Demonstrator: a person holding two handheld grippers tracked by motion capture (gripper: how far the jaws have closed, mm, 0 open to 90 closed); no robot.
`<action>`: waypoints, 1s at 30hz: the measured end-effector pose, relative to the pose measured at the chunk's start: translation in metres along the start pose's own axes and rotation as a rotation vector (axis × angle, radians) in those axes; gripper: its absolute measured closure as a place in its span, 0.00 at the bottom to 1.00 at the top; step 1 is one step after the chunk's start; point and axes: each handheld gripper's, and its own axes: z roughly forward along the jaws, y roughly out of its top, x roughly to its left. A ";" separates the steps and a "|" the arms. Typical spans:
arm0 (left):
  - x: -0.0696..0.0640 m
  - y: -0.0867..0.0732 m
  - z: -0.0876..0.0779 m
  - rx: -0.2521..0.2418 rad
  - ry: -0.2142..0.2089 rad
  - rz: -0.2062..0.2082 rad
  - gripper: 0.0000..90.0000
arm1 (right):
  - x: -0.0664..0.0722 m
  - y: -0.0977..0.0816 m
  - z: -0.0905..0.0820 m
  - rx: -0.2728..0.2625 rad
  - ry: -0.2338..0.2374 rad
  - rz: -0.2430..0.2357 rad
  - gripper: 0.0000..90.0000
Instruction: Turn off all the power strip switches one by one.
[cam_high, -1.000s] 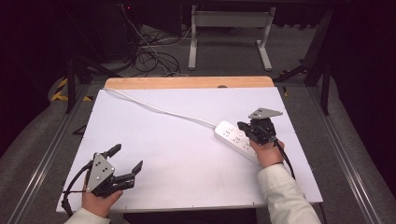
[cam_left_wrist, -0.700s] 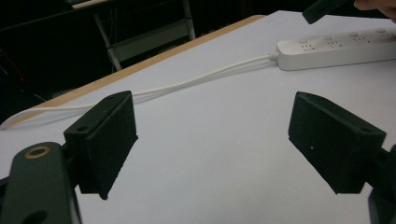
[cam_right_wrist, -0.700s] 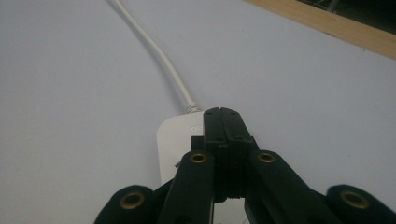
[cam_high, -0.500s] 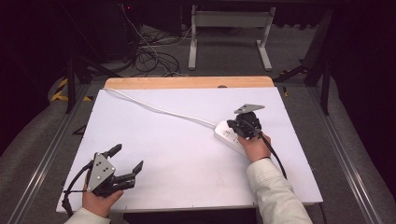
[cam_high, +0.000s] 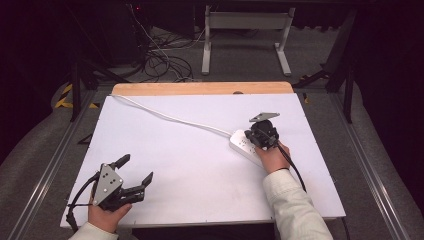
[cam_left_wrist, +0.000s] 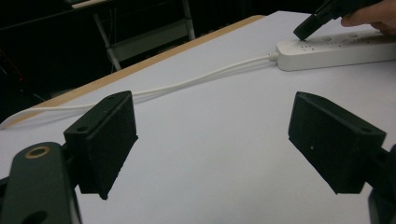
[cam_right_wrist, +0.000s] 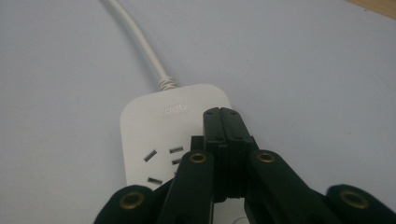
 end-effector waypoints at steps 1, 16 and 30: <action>0.000 0.000 0.000 0.000 0.000 0.000 0.18 | 0.000 0.000 0.000 0.003 -0.001 -0.003 1.00; 0.000 0.000 -0.001 0.001 0.001 0.001 0.18 | 0.002 -0.001 0.002 0.014 -0.015 -0.014 1.00; -0.001 0.000 -0.001 0.000 0.002 0.004 0.18 | 0.002 -0.002 0.003 0.016 -0.011 -0.011 1.00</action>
